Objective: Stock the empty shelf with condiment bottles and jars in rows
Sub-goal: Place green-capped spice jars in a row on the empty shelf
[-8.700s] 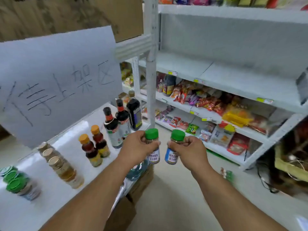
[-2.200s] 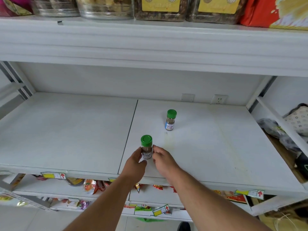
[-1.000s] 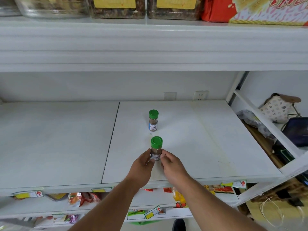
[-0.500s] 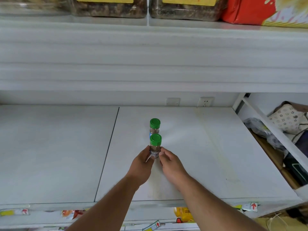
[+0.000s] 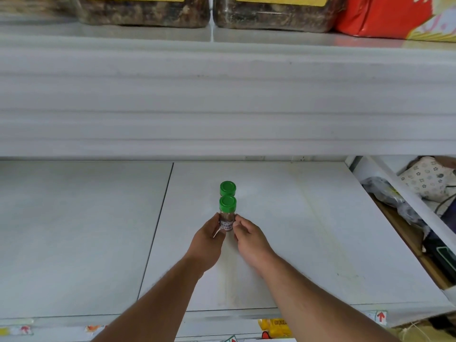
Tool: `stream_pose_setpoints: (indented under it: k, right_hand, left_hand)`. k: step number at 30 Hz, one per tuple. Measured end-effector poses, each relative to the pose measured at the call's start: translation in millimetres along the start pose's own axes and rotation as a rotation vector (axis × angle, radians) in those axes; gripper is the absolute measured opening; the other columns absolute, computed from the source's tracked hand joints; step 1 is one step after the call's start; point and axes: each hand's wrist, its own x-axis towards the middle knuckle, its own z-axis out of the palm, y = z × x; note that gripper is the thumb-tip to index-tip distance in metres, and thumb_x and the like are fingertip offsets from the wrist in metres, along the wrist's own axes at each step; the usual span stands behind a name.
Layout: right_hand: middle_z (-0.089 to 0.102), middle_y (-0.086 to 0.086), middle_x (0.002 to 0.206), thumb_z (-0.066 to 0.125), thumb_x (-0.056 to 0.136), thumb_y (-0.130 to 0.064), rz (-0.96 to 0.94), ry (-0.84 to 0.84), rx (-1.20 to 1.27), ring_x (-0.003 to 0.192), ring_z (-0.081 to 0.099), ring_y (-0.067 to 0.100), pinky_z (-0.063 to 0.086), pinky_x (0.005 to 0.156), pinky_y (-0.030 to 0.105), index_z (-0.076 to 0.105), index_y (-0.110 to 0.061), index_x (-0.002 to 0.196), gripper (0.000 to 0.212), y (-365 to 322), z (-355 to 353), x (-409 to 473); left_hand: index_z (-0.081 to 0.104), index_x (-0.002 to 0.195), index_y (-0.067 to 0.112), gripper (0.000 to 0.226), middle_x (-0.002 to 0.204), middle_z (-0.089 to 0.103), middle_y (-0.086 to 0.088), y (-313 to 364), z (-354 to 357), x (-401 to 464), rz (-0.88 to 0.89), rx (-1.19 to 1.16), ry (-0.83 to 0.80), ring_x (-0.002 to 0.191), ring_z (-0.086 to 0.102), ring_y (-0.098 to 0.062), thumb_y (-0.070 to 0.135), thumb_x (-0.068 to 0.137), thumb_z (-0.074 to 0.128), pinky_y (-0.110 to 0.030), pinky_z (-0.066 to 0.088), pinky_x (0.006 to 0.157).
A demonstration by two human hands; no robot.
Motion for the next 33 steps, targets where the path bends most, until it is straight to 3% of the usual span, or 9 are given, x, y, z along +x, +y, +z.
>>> stream_pose_setpoints:
  k: [6, 10, 13, 18, 22, 25, 29, 31, 33]
  right_hand:
    - [0.049, -0.022, 0.075, 0.041, 0.109, -0.025, 0.017, -0.004, -0.005, 0.068, 0.047, -0.005, 0.035, 0.066, 0.011, 0.062, -0.021, 0.134, 0.033, 1, -1, -4]
    - [0.066, -0.001, 0.111, 0.044, 0.109, -0.03, 0.033, 0.002, 0.01, 0.1, 0.062, 0.013, 0.046, 0.096, 0.027, 0.053, -0.012, 0.145, 0.041, 2, -7, -19]
    - [0.055, -0.011, 0.143, 0.044, 0.109, -0.034, 0.048, -0.008, 0.035, 0.127, 0.054, 0.007, 0.037, 0.115, 0.028, 0.045, -0.019, 0.153, 0.047, 2, -8, -36]
    - [0.046, -0.01, 0.156, 0.047, 0.107, -0.036, 0.084, -0.019, 0.037, 0.14, 0.047, 0.008, 0.035, 0.121, 0.035, 0.042, -0.025, 0.156, 0.051, 12, 1, -62]
    - [0.045, -0.008, 0.158, 0.048, 0.107, -0.034, 0.084, -0.036, 0.016, 0.143, 0.045, 0.009, 0.035, 0.122, 0.036, 0.042, -0.023, 0.156, 0.051, 14, 4, -72]
    - [0.043, -0.007, 0.159, 0.047, 0.107, -0.032, 0.071, -0.071, -0.005, 0.144, 0.043, 0.009, 0.034, 0.123, 0.037, 0.043, -0.022, 0.155, 0.05, 11, 4, -78]
    - [0.049, -0.01, 0.152, 0.047, 0.107, -0.035, 0.044, -0.133, -0.058, 0.138, 0.046, 0.008, 0.035, 0.122, 0.038, 0.044, -0.024, 0.155, 0.049, 3, 5, -89]
    - [0.055, -0.01, 0.131, 0.046, 0.107, -0.038, 0.0, -0.198, -0.117, 0.121, 0.051, 0.007, 0.038, 0.119, 0.035, 0.044, -0.025, 0.155, 0.049, -4, 5, -95]
    - [0.055, -0.007, 0.133, 0.045, 0.108, -0.04, -0.066, -0.291, -0.168, 0.122, 0.051, 0.009, 0.037, 0.113, 0.03, 0.041, -0.024, 0.156, 0.051, -13, 6, -106]
  left_hand:
    - [0.034, 0.156, 0.031, 0.056, 0.15, 0.049, 0.01, 2, -4, -4, -0.083, -0.009, 0.001, 0.142, 0.043, -0.009, 0.024, 0.103, 0.051, -0.024, 0.034, 0.111]
    - [0.027, 0.159, 0.031, 0.062, 0.157, 0.042, 0.003, 0, -5, -17, -0.132, -0.028, 0.0, 0.144, 0.039, -0.009, 0.026, 0.102, 0.052, -0.027, 0.034, 0.111]
    - [0.031, 0.157, 0.031, 0.061, 0.155, 0.044, 0.003, 0, -7, -30, -0.141, -0.044, 0.012, 0.142, 0.041, -0.006, 0.026, 0.102, 0.054, -0.022, 0.036, 0.1]
    - [0.033, 0.157, 0.029, 0.059, 0.155, 0.044, 0.005, -3, -8, -57, -0.151, -0.063, 0.01, 0.141, 0.041, -0.004, 0.025, 0.101, 0.054, -0.02, 0.034, 0.099]
    - [0.036, 0.155, 0.028, 0.058, 0.153, 0.047, 0.004, -6, -6, -75, -0.166, -0.08, 0.042, 0.139, 0.043, -0.005, 0.023, 0.101, 0.056, -0.015, 0.037, 0.094]
    - [0.037, 0.155, 0.028, 0.057, 0.151, 0.047, 0.006, -8, -6, -91, -0.18, -0.09, 0.074, 0.14, 0.043, -0.006, 0.023, 0.102, 0.055, 0.0, 0.039, 0.073]
    - [0.037, 0.155, 0.025, 0.056, 0.154, 0.045, 0.007, -2, -12, -116, -0.169, -0.096, 0.171, 0.139, 0.043, -0.004, 0.023, 0.102, 0.056, -0.012, 0.038, 0.09]
    - [0.037, 0.155, 0.026, 0.057, 0.153, 0.045, 0.009, 4, -16, -133, -0.176, -0.11, 0.236, 0.138, 0.043, -0.003, 0.024, 0.101, 0.057, -0.018, 0.037, 0.096]
    - [0.037, 0.155, 0.026, 0.058, 0.154, 0.045, 0.01, 10, -18, -154, -0.184, -0.128, 0.321, 0.137, 0.044, -0.002, 0.025, 0.101, 0.058, -0.02, 0.036, 0.101]
